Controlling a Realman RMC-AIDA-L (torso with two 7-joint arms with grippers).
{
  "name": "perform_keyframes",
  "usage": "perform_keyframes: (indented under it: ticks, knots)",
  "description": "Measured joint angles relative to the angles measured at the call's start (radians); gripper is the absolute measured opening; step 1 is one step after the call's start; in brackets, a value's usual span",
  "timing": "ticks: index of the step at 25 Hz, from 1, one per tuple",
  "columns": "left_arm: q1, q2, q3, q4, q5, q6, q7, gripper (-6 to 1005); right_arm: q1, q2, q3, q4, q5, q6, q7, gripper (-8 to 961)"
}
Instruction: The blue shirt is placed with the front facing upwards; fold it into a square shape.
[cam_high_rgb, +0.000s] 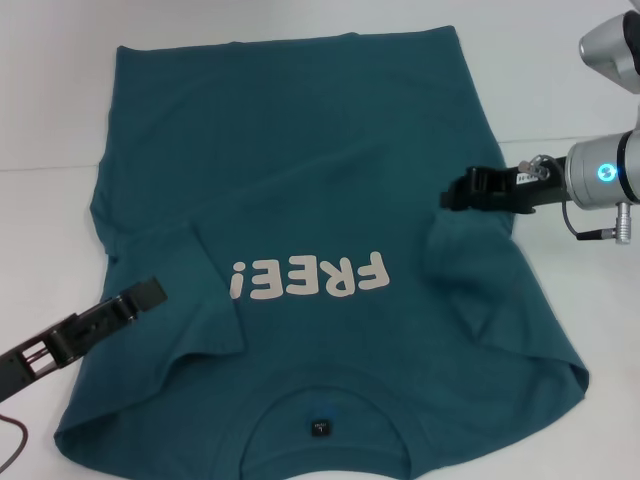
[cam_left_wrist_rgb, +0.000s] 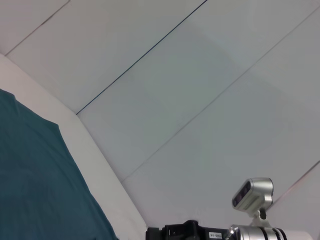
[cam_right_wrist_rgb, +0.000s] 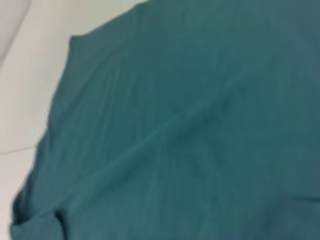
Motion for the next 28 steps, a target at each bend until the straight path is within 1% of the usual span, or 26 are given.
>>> perform_keyframes:
  ticks: [3,6,12,15,18,21,23,26,28]
  knots:
    - [0.002,0.000,-0.008,0.000,0.000,0.001,0.000,823,-0.006,-0.005,-0.002,0.001,0.059,-0.013,-0.017,179]
    - [0.003,0.000,-0.011,0.000,0.000,0.004,0.000,823,-0.007,-0.009,0.000,0.003,0.085,-0.031,-0.018,185]
    - [0.003,0.000,-0.012,0.000,0.000,0.007,0.000,823,-0.020,-0.014,0.001,0.000,0.105,-0.059,-0.024,421]
    - [0.002,0.000,-0.014,0.000,0.000,0.008,-0.001,823,-0.031,-0.020,0.002,-0.002,0.111,-0.082,-0.031,549]
    - [0.001,0.000,-0.021,0.001,-0.001,0.011,-0.007,823,-0.059,-0.029,0.010,-0.006,0.142,-0.133,-0.051,673]
    - [0.004,0.005,-0.023,0.012,0.000,0.011,-0.050,823,-0.103,-0.045,0.025,-0.009,0.198,-0.206,-0.082,788]
    - [0.004,0.011,-0.023,0.026,0.008,0.012,-0.097,823,-0.137,-0.061,0.040,-0.012,0.249,-0.278,-0.115,865]
    - [0.009,0.021,-0.023,0.062,0.021,0.024,-0.219,823,-0.194,-0.084,0.073,-0.019,0.341,-0.419,-0.181,904]
    - [0.013,0.030,-0.023,0.089,0.043,0.029,-0.327,823,-0.224,-0.096,0.089,-0.031,0.385,-0.494,-0.195,930]
